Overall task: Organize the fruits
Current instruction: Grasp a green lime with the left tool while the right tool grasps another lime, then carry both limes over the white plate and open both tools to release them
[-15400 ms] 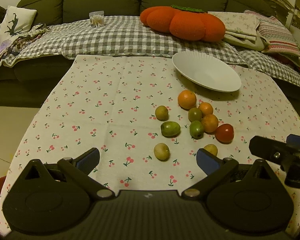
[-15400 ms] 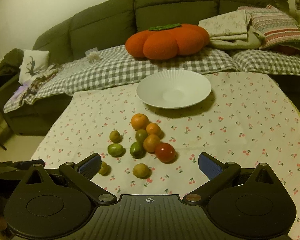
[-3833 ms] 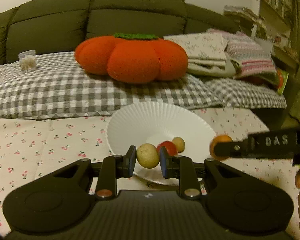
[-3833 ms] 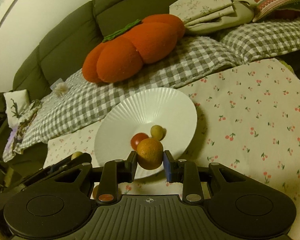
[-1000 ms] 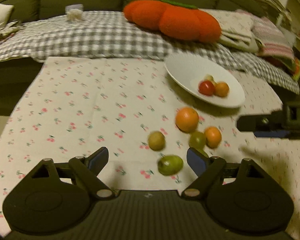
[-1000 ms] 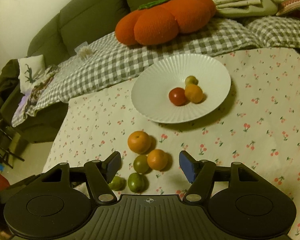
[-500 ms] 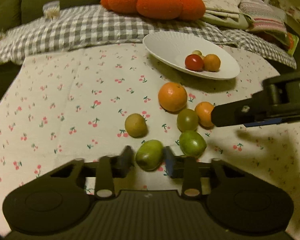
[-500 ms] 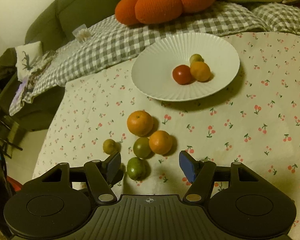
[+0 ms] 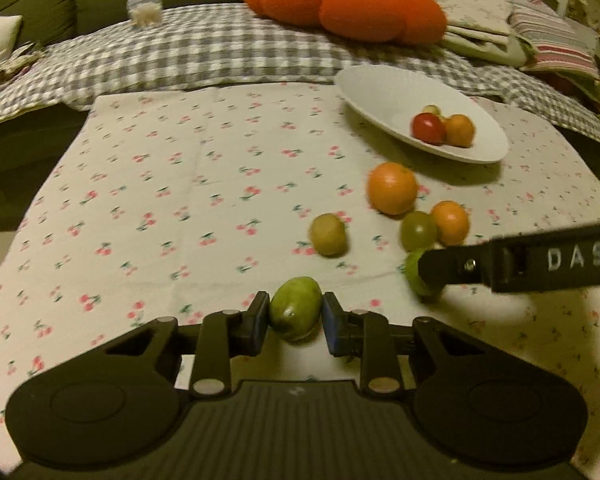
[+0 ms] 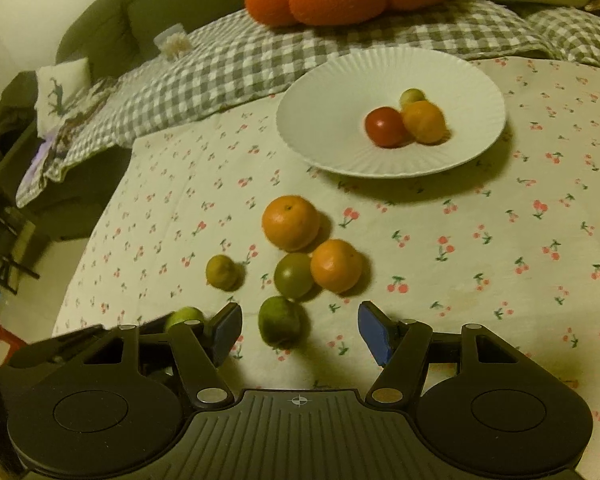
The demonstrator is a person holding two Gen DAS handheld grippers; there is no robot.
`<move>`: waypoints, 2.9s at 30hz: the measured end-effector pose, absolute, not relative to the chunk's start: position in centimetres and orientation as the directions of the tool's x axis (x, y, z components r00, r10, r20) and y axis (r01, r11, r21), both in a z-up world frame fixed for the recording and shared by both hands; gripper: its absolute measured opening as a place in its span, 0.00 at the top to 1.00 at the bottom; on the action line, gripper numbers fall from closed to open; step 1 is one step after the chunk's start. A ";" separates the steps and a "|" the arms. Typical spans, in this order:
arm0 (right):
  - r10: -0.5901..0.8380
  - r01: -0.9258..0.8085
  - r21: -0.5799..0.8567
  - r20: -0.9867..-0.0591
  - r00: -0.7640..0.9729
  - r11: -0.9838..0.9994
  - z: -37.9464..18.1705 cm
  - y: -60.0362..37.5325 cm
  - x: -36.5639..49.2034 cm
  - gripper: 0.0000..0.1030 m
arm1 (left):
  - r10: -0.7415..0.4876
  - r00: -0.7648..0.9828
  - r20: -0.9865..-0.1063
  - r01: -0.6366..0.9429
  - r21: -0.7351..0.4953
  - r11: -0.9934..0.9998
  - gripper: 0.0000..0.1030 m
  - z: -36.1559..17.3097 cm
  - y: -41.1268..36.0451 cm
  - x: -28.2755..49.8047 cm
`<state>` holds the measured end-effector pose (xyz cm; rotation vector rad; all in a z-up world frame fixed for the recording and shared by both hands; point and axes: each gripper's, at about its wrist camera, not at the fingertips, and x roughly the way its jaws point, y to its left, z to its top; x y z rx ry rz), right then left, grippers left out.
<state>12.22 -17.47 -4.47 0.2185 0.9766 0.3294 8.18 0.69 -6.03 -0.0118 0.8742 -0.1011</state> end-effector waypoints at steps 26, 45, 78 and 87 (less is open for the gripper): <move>0.365 -0.281 0.247 -0.765 0.530 0.927 -5.0 -14.0 11.5 0.76 | -0.086 0.633 -0.769 0.060 -0.062 0.996 0.75 -5.4 1.5 8.0; 0.407 -0.241 0.330 -0.685 0.604 0.913 -0.8 -17.7 11.3 0.76 | -0.132 0.678 -0.723 0.073 -0.113 0.991 0.75 -2.6 -0.4 9.3; 0.283 -0.045 0.363 -0.637 0.717 0.931 0.7 -26.5 16.1 0.76 | -0.239 0.758 -0.607 0.235 -0.087 0.968 0.74 -1.4 -7.5 16.5; 0.235 0.018 0.351 -0.662 0.712 0.936 -1.2 -27.9 20.1 0.76 | -0.263 0.751 -0.605 0.279 -0.070 0.958 0.74 -2.6 -8.6 19.4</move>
